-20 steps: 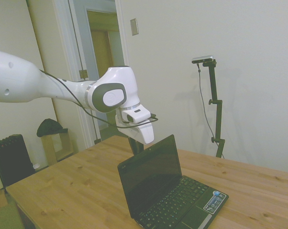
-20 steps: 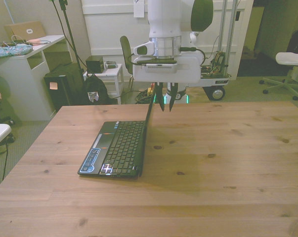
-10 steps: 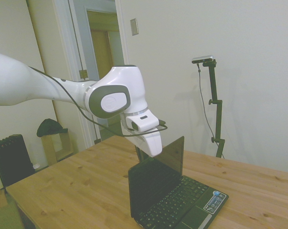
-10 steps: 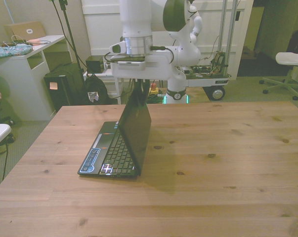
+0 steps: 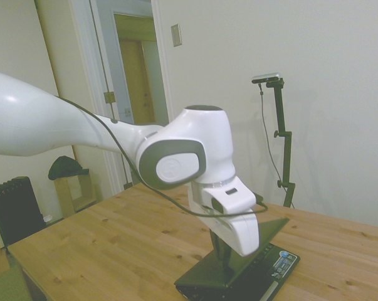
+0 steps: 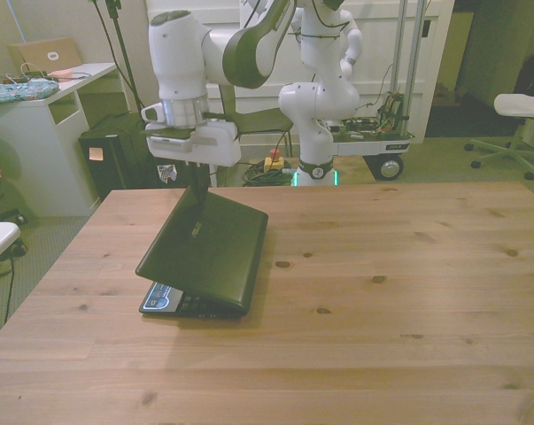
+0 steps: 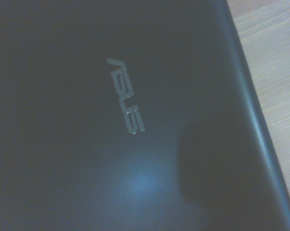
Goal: Close the laptop
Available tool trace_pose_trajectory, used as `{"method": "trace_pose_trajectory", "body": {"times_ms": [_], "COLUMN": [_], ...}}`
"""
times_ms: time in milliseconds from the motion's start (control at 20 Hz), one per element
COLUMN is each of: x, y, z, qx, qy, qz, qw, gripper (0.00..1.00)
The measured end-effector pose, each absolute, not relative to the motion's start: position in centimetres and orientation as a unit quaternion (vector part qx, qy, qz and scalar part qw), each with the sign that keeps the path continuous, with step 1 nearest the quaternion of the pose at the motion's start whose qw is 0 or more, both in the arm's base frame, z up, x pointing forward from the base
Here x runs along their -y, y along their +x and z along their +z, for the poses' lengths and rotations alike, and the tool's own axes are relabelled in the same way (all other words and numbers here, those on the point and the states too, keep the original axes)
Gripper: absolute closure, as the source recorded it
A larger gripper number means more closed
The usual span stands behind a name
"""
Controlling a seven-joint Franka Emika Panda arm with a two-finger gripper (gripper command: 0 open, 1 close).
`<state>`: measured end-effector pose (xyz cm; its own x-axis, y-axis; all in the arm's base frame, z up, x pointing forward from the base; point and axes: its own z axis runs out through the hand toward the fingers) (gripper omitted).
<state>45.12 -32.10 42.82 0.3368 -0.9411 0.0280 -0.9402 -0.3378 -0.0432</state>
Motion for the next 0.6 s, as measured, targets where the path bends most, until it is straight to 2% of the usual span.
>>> {"method": "trace_pose_trajectory", "body": {"times_ms": [200,400,550,600], "x": [32.9,32.7,29.5,27.5], "y": [46.1,46.8,47.7,48.1], "z": [40.3,42.7,45.9,47.1], "qx": [-0.575,-0.570,-0.547,-0.535], "qy": [-0.818,-0.821,-0.835,-0.843], "qz": [-0.016,-0.036,-0.052,-0.055], "qw": [0.001,0.004,0.016,0.021], "gripper": [1.00,1.00,1.00,0.00]}}
